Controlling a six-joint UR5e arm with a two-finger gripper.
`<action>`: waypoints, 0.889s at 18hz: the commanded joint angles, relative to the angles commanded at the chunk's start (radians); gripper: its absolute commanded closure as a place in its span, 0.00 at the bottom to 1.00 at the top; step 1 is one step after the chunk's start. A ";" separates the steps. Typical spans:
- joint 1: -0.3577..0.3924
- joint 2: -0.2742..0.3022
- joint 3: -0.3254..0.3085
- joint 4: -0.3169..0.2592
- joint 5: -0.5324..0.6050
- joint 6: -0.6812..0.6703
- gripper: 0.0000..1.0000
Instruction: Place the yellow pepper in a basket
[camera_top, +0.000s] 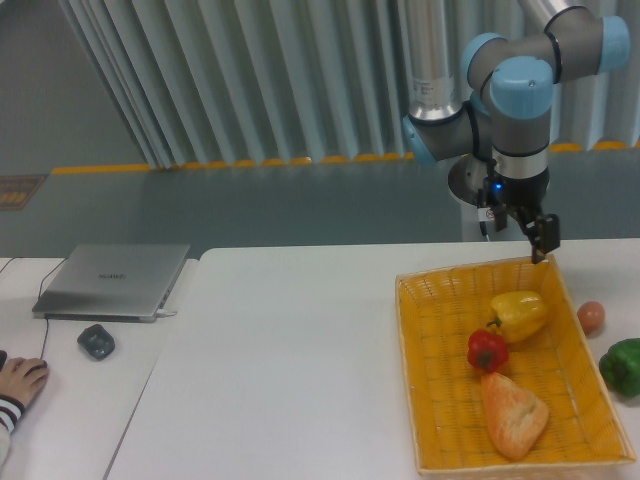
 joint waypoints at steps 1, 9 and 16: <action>0.014 -0.012 0.018 0.000 -0.005 0.000 0.00; 0.140 -0.169 0.215 0.012 -0.034 0.146 0.00; 0.200 -0.209 0.253 0.037 -0.098 0.425 0.00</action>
